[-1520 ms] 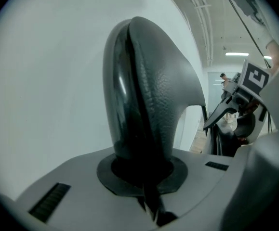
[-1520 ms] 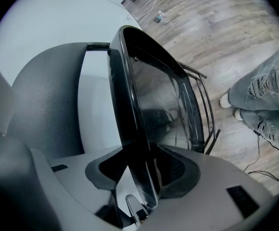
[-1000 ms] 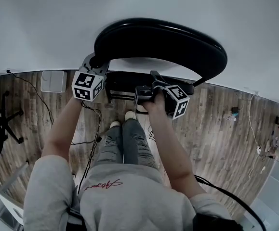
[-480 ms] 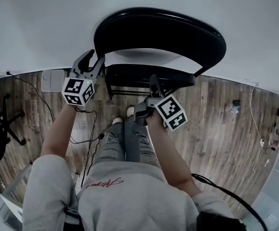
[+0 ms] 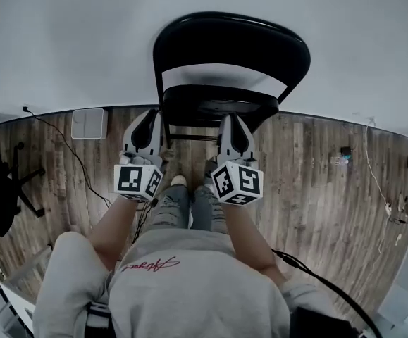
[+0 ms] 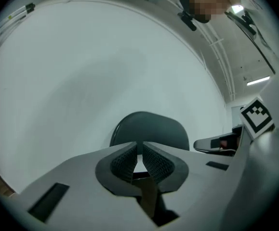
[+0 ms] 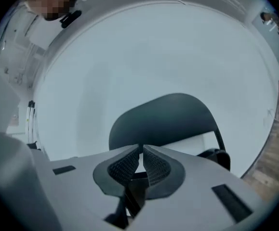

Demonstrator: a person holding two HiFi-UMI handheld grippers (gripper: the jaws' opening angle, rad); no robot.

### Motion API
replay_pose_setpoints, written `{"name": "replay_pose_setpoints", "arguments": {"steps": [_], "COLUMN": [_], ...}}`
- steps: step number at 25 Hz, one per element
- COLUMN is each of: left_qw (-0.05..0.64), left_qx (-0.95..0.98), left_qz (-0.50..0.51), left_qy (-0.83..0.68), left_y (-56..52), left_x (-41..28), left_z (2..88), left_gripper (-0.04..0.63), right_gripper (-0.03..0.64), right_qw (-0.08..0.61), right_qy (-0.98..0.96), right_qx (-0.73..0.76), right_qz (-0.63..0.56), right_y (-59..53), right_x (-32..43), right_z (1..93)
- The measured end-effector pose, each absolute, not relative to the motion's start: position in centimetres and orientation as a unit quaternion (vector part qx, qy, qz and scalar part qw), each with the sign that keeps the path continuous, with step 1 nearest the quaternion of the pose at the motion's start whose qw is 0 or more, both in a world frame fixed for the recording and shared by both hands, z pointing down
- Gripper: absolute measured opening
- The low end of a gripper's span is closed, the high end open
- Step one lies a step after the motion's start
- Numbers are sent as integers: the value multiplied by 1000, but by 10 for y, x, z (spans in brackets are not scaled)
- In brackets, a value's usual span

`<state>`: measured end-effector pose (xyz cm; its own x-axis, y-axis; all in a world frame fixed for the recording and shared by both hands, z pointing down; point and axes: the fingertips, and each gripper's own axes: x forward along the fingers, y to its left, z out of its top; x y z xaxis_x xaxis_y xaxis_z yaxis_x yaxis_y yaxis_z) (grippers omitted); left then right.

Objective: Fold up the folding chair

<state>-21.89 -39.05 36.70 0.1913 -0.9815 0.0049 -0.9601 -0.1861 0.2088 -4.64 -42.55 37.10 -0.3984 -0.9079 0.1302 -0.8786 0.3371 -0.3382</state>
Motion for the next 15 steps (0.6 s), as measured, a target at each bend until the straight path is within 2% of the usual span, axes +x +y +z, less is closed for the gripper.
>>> {"name": "replay_pose_setpoints", "arguments": {"steps": [8,15], "left_qw": [13,-13], "left_qx": [763,719], "left_qz": [-92,-97], "left_qy": [-640,-688], "left_y": [-307,-204], "left_x": [-145,-96], "left_z": [288,255], "left_gripper": [26,25], "right_gripper": [28,28], "right_qw": [64,74], "right_qy": [866,889], "right_qx": [-493,-449], "right_qz": [-52,-45], "right_y": [-355,-251], "right_x": [-28,21], "right_z": [279,249]}}
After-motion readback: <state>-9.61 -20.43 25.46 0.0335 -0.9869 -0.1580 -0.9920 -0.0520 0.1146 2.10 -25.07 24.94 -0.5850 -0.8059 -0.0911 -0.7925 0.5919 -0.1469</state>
